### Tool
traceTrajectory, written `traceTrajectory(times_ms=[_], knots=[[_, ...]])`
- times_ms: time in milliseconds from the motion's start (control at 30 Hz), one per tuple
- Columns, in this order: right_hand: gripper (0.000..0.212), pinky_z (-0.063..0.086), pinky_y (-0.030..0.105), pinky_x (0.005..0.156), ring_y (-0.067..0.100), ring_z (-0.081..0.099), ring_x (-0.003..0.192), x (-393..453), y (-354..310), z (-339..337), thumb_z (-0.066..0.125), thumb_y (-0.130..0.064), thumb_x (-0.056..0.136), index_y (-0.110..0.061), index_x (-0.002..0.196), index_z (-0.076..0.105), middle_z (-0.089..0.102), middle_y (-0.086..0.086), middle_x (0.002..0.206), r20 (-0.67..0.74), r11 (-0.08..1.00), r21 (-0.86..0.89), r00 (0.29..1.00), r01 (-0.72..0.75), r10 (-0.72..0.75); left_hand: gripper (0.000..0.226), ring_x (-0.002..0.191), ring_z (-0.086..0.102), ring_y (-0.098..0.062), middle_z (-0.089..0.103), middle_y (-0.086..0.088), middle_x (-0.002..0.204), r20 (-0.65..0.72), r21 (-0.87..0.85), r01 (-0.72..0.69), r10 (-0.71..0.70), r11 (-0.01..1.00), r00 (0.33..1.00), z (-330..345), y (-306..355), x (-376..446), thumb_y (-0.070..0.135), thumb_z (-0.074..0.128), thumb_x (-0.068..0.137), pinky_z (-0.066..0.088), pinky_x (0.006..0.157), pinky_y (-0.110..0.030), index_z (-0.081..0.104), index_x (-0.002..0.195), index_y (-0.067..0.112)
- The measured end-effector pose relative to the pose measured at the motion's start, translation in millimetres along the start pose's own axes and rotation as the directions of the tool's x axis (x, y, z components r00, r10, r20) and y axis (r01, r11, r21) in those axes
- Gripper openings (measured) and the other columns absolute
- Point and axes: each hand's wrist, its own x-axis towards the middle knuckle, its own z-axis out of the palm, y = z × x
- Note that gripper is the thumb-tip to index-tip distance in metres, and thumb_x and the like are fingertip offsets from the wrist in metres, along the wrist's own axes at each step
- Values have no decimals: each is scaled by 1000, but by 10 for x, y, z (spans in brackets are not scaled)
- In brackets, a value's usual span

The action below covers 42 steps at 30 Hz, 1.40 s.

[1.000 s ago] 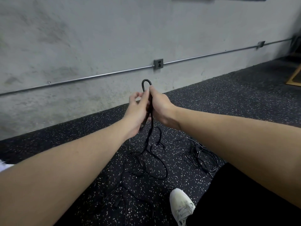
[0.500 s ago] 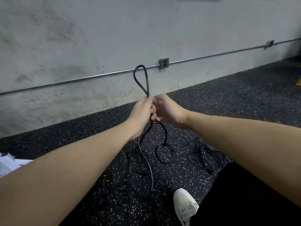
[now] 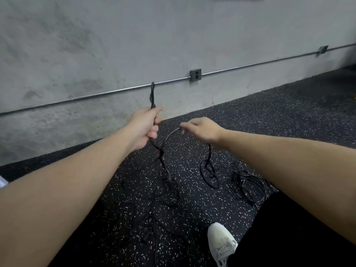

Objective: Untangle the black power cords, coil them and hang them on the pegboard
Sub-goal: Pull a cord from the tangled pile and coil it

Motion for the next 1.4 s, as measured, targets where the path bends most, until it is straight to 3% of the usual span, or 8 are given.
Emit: traceTrajectory(times_ms=[133,300,433,567,800,1000,1233,1400], knots=[[33,28,24,42,8,32,46,63,179,-169,44,-37,107,-9,102,63,48,-2,68,-262,941,303,937,-148,232,34,44,39,-7,54,2,72,38,582,-89,83,809,996,-321,-126,-42,38,79,87,33,38,-20,64,112,20],[27,27,25,48,9,33,49,65,173,-295,42,-27,105,-16,84,54,49,-4,68,-334,816,577,900,-38,279,39,63,53,-12,64,2,84,85,814,-69,-1,576,996,-448,-274,-31,43,82,83,37,53,-26,66,112,21],[29,42,26,54,13,47,63,80,317,-221,41,-16,107,-1,110,65,64,8,91,-190,926,47,907,-375,376,15,47,39,-10,47,6,60,178,690,-158,46,707,983,-372,-258,-64,36,60,102,31,43,-23,67,116,34],[43,45,20,70,12,57,82,72,185,-15,39,-13,103,-8,143,55,62,8,136,-14,884,-387,961,-261,277,19,43,31,-6,43,9,61,290,414,-151,28,898,957,-222,-140,-83,33,57,103,25,36,-19,66,119,29],[43,48,21,85,0,64,92,-130,-262,558,56,-30,98,-30,141,55,66,2,127,528,984,-137,849,110,-21,21,41,20,-4,36,9,57,320,151,-102,49,983,946,89,-34,-171,32,49,108,12,35,-15,64,120,24],[34,39,32,100,15,72,89,-57,-242,623,55,-48,101,-21,79,58,75,0,77,496,998,15,866,68,-67,23,39,19,-2,33,8,58,204,102,-60,38,993,978,-62,57,-127,36,47,108,15,34,-12,64,120,25],[40,41,27,61,13,42,54,-45,65,198,69,-57,88,-21,71,63,52,-6,60,384,978,-205,922,36,46,24,44,34,-5,59,3,85,145,492,-141,79,859,986,-399,46,-159,37,51,107,25,34,-19,64,122,24],[28,52,25,66,11,54,57,-20,-100,41,69,-37,93,-15,78,61,56,-3,63,198,927,372,980,-53,-23,29,42,39,-4,71,5,114,197,658,-171,51,733,979,-401,-80,-192,41,50,106,33,38,-21,60,131,29]])
